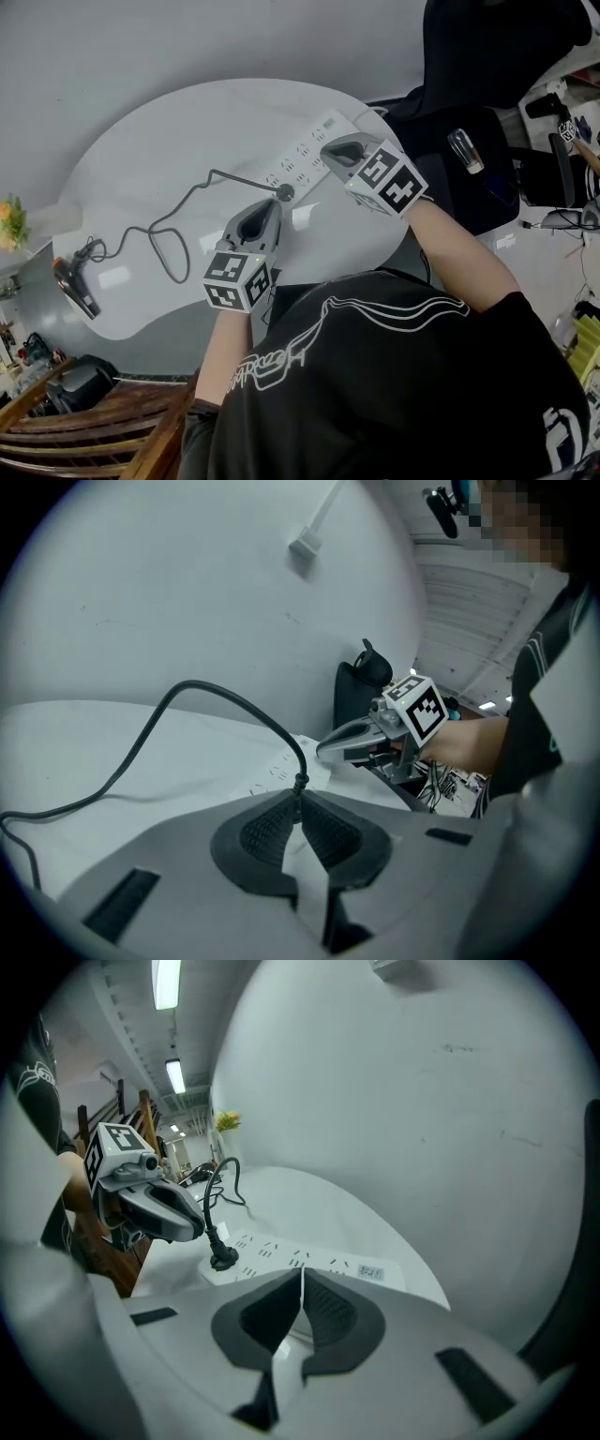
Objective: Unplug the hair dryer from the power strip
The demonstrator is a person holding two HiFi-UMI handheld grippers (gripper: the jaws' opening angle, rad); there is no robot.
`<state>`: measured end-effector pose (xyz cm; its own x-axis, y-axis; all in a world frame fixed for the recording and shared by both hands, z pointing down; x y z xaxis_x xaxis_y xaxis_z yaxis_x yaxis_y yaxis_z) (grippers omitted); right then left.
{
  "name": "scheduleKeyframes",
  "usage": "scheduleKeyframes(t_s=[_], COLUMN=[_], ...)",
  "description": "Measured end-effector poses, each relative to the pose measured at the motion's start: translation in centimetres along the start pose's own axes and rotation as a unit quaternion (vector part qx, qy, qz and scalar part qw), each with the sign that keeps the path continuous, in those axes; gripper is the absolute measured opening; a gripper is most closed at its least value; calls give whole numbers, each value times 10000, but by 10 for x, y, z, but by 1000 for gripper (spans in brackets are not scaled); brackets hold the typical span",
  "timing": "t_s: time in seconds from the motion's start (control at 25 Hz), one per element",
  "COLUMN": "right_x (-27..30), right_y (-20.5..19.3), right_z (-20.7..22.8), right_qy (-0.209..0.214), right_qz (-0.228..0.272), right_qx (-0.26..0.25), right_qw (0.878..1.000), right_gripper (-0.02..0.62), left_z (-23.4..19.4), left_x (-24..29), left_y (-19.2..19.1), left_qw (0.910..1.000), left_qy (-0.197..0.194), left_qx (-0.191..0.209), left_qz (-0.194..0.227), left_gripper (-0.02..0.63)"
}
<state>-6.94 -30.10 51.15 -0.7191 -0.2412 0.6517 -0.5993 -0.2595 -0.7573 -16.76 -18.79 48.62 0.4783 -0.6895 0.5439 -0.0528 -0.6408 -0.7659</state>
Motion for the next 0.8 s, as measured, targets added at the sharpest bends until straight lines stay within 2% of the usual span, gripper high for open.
scheduleKeyframes(t_s=[0.08,0.16,0.2,0.4,0.6,0.8], right_x=[3,4,6,12,12,15], right_y=[0,0,0,-7,-7,-6], right_z=[0,2,2,-1,-2,-3], right_qy=[34,92,114,278,258,293], right_qz=[-16,-17,-42,-219,-391,-717], right_qx=[-45,12,17,-70,-265,-503], right_qw=[10000,10000,9999,9993,9985,9957], right_gripper=[-2,-2,-2,-2,-3,-3], left_z=[0,2,2,-2,-5,-5], left_x=[4,9,12,19,30,36], left_y=[1,1,2,6,8,6], left_qw=[9999,9997,9996,9993,9991,9984], left_qy=[11,-46,-65,-7,23,78], left_qx=[121,240,287,364,415,552], left_qz=[16,-7,-13,66,-10,-38], left_gripper=[27,125,153,169,167,111])
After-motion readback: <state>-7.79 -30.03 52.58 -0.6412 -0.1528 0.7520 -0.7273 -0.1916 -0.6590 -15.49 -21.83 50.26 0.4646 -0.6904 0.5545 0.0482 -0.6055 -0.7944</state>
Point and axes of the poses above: the fingertips, and each gripper's own axes: x forward along the fingers, z to its right, y out of its top, the point moved 3 cm from there along -x, backward along the fingers, and after that the axes turned 5 degrees about -y, right-handed, at the moved point
